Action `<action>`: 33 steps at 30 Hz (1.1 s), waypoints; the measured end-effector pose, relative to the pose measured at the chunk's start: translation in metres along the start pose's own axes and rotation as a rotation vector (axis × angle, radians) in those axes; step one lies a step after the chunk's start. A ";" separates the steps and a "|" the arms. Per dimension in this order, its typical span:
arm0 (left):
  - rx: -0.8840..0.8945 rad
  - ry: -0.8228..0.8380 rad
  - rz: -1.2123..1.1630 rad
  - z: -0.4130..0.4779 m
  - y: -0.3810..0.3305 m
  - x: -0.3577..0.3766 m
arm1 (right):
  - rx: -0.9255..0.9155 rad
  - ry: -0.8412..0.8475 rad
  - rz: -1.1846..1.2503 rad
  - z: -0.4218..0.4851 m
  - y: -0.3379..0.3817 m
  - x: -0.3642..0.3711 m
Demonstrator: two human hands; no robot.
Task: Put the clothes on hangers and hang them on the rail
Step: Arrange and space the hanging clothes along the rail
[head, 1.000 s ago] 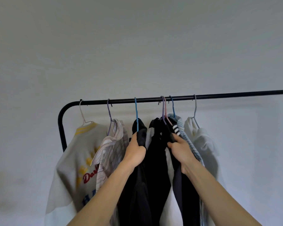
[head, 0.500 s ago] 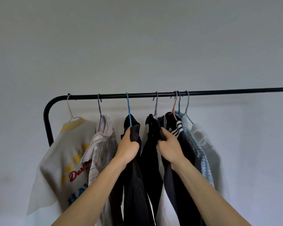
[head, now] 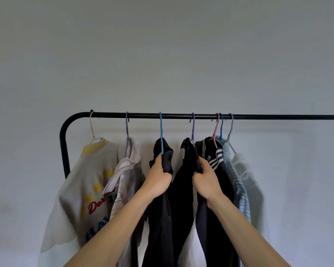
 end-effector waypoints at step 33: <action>-0.099 -0.098 -0.059 0.019 -0.051 0.098 | 0.207 0.030 0.203 0.027 -0.020 -0.097</action>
Point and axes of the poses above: each hand's wrist, its own z-axis towards the middle knuckle, its own x-axis out of the palm, y = z × x, the point moved 2 cm from there along z, towards the middle knuckle, and after that the axes turned 8 degrees about -x, right-handed, at the moved point
